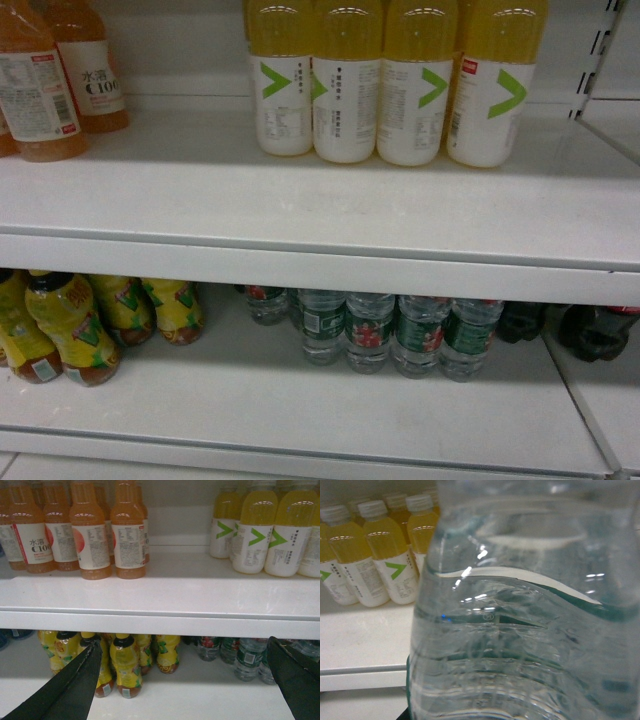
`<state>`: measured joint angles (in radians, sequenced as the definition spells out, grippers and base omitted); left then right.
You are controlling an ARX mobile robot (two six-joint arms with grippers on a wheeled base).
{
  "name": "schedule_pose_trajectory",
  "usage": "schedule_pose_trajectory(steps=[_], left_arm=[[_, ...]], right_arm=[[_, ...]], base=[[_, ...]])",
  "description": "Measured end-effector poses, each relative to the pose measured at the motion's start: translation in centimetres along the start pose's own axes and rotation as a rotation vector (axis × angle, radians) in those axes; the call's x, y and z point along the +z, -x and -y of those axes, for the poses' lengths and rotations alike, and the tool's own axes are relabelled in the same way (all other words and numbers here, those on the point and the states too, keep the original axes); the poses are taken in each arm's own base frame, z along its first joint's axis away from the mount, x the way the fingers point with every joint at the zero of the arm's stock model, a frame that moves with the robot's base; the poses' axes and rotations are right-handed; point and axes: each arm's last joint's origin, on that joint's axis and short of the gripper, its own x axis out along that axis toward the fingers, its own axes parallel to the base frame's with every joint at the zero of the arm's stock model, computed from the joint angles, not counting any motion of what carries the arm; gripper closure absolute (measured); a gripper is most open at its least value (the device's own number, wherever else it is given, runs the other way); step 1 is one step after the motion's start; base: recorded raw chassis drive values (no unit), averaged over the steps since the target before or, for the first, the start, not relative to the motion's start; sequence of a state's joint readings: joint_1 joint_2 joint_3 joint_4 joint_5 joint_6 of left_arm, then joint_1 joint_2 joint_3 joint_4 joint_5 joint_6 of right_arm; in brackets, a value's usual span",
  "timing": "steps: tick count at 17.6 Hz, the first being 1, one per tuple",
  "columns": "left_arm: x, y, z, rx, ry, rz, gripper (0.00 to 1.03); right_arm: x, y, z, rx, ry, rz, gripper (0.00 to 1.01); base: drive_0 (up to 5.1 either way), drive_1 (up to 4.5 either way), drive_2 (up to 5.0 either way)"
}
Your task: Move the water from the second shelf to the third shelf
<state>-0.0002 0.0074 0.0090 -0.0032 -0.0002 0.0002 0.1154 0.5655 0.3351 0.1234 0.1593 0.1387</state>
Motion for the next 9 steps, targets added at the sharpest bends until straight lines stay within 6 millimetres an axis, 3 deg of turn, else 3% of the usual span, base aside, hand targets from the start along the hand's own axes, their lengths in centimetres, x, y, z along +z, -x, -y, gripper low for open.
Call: schedule_pose_trajectory(steps=[9], left_arm=[[0.00,0.00,0.00,0.000,0.000,0.000,0.05]], right_arm=[[-0.02,0.00,-0.01,0.001,0.001,-0.002,0.58]], base=[[-4.4,2.18,2.2]])
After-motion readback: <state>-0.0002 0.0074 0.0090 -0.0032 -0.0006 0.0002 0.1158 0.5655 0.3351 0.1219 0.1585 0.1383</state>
